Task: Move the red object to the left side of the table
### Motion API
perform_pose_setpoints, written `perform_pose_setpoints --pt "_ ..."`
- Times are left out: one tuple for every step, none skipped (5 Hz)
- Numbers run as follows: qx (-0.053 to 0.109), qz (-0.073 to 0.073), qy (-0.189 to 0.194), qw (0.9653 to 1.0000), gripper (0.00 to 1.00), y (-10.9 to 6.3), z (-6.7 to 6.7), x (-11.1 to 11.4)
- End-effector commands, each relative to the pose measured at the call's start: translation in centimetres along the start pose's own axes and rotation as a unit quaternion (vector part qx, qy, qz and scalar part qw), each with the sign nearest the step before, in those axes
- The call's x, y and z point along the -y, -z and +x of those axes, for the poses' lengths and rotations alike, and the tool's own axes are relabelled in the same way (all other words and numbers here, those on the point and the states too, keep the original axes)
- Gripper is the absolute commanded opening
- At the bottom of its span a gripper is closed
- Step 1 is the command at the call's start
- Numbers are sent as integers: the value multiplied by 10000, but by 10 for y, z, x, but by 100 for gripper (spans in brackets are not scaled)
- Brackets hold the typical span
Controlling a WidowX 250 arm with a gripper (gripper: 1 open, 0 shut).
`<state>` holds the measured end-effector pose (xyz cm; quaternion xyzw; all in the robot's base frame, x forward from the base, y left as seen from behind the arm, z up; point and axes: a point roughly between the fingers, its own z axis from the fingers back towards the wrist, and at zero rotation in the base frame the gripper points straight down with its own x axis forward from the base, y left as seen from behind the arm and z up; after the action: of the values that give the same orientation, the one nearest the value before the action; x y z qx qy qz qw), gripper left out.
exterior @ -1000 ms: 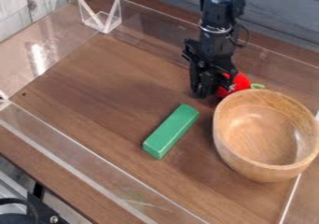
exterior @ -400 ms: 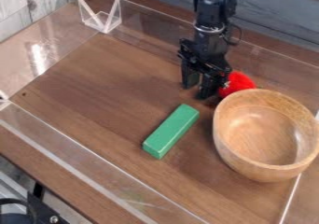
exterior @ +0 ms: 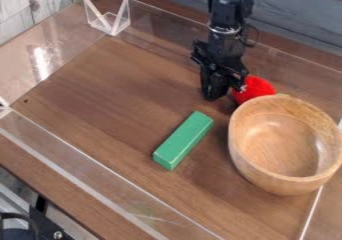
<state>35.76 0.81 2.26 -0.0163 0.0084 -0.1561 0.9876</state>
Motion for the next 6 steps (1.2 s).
perform_pose_setpoints --pt "247 82 -55 9996 100 -15 10 -10" --pt "217 43 -91 9997 100 -15 11 -13" --pt "223 37 -97 9997 0 -14 12 -13" --pt "257 58 -92 9996 0 -17 11 -14" --pt "409 101 -114 9990 0 -33 7 -15" --pt "604 175 -144 9979 0 -54 3 -16"
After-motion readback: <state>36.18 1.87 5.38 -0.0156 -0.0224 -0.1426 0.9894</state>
